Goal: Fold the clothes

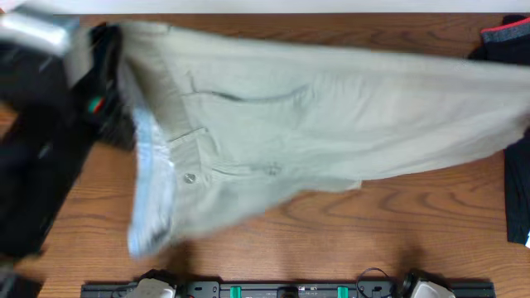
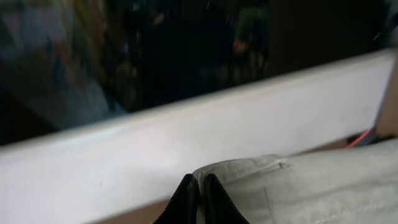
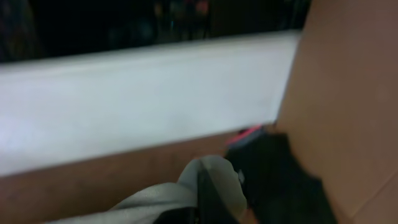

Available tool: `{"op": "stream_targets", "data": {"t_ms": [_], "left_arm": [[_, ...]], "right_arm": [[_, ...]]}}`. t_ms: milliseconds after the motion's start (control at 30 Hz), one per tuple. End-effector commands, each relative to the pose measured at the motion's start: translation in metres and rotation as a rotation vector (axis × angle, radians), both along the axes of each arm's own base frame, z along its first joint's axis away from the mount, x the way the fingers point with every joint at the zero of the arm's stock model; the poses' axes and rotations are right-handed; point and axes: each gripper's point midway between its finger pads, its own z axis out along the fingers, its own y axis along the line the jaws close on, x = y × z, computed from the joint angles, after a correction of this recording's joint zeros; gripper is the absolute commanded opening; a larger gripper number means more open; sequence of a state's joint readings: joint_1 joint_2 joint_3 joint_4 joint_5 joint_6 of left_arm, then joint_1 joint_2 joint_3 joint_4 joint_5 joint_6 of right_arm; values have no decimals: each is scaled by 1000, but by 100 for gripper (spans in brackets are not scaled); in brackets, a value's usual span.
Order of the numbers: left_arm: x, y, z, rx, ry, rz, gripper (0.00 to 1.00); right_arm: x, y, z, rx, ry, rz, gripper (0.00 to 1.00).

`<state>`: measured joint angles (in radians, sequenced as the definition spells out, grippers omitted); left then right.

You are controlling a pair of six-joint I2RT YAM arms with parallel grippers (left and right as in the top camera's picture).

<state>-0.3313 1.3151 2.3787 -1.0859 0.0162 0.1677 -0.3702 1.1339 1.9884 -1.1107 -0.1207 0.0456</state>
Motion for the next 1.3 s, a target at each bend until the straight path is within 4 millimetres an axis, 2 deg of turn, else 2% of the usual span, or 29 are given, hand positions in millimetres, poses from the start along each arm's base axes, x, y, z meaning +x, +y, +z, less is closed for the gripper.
{"op": "stream_targets", "data": {"t_ms": [0, 100, 200, 267, 400, 500, 600, 633, 667, 700, 733, 767, 833, 900, 1000, 1167, 1267], "left_arm": [[58, -3, -38, 48, 133, 99, 7], [105, -1, -72, 103, 226, 183, 7], [156, -2, -112, 136, 316, 218, 8], [195, 0, -150, 162, 393, 246, 7], [261, -1, -224, 193, 505, 266, 7], [304, -2, -277, 206, 552, 274, 7], [337, -9, -329, 205, 593, 255, 7], [346, -10, -344, 207, 597, 256, 10], [353, -10, -355, 207, 598, 259, 17], [358, -11, -362, 206, 598, 260, 38], [361, -11, -366, 203, 597, 262, 56], [361, -11, -367, 202, 598, 263, 69], [358, -8, -357, 208, 589, 278, 83], [349, 2, -338, 217, 574, 315, 87], [328, 16, -300, 202, 549, 332, 91], [281, 43, -234, 168, 506, 368, 93], [248, 56, -205, 161, 497, 383, 93]], "right_arm": [[35, -4, -27, 64, 91, 55, 1], [69, 2, -53, 128, 167, 146, 1], [111, 1, -93, 186, 277, 193, 1], [143, 7, -126, 231, 354, 244, 1], [203, 15, -192, 281, 473, 305, 1], [246, 26, -242, 292, 528, 343, 1], [286, 41, -292, 324, 555, 361, 1], [301, 49, -309, 319, 554, 377, 1], [309, 53, -319, 313, 550, 386, 7], [320, 59, -329, 308, 539, 400, 15], [328, 64, -336, 316, 529, 405, 27], [331, 67, -339, 319, 526, 408, 36], [331, 68, -340, 311, 531, 402, 44], [322, 57, -333, 288, 549, 368, 47], [295, 37, -316, 231, 597, 335, 47], [244, 13, -270, 162, 630, 305, 50], [214, 10, -246, 159, 638, 294, 59]]}}
